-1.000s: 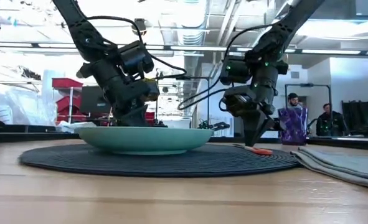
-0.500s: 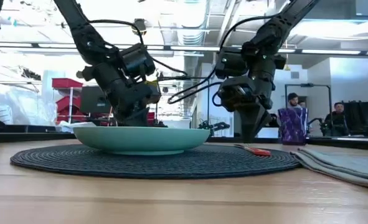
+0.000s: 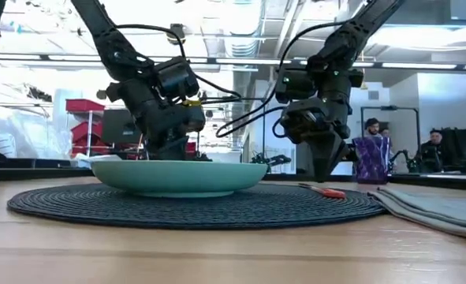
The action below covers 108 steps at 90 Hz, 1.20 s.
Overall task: Set table place
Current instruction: Put the orange knife on the blue placemat to the right of the green plate
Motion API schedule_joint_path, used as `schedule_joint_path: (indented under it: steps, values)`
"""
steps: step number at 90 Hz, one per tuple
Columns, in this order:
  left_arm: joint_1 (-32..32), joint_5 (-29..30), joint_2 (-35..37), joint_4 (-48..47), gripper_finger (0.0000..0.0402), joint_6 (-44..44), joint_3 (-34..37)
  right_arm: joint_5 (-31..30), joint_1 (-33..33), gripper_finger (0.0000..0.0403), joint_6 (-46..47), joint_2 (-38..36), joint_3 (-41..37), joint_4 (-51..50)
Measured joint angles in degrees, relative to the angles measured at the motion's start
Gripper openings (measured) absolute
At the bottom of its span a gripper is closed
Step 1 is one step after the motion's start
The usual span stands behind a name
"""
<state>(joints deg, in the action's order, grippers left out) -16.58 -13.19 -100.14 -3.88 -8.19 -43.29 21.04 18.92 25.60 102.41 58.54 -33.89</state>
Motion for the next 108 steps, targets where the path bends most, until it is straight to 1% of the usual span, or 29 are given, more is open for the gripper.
schedule_joint_path:
  steps: [18,28,39,47,50,55,63,75,84,96,108]
  values:
    - [0.0,0.0,-0.1,0.3,0.0,-1.1,0.1,-0.1,-0.2,0.0,0.1,0.0,0.0,1.5]
    - [0.0,0.1,-0.1,0.6,0.0,-1.3,0.2,-0.1,-0.2,0.0,0.3,0.0,0.0,3.9]
    - [0.0,0.3,-0.1,0.7,0.0,-1.1,0.2,-0.2,-0.1,0.0,2.4,0.0,0.0,7.0]
    - [0.0,0.3,-0.1,0.7,0.0,-0.7,0.2,-0.3,-0.1,0.0,3.5,0.0,0.0,7.2]
    - [0.0,0.2,-0.1,0.7,0.0,-0.7,0.2,-1.1,-0.1,0.0,4.5,0.0,0.0,6.2]
    - [0.0,0.2,-0.1,0.7,0.0,-0.7,0.2,-4.7,-0.1,0.0,5.8,0.0,0.0,4.1]
    - [0.0,0.1,-0.1,0.8,0.0,-0.7,0.2,-9.1,0.1,0.0,4.5,-0.3,-0.1,4.6]
    - [0.0,0.1,-0.2,0.9,0.0,-0.6,0.2,-9.1,3.5,0.0,2.9,-0.7,1.6,3.9]
    - [0.0,0.0,-0.2,0.9,0.0,-0.6,0.2,-9.4,6.8,0.0,2.1,-0.7,1.6,0.7]
    - [0.0,-0.1,-0.2,0.9,0.0,-0.4,0.2,-10.6,11.1,0.0,-1.3,-0.6,0.7,-3.7]
    - [0.0,-0.3,-0.2,0.9,0.0,0.0,0.2,-10.5,13.9,0.0,-2.3,-0.6,0.3,-3.6]
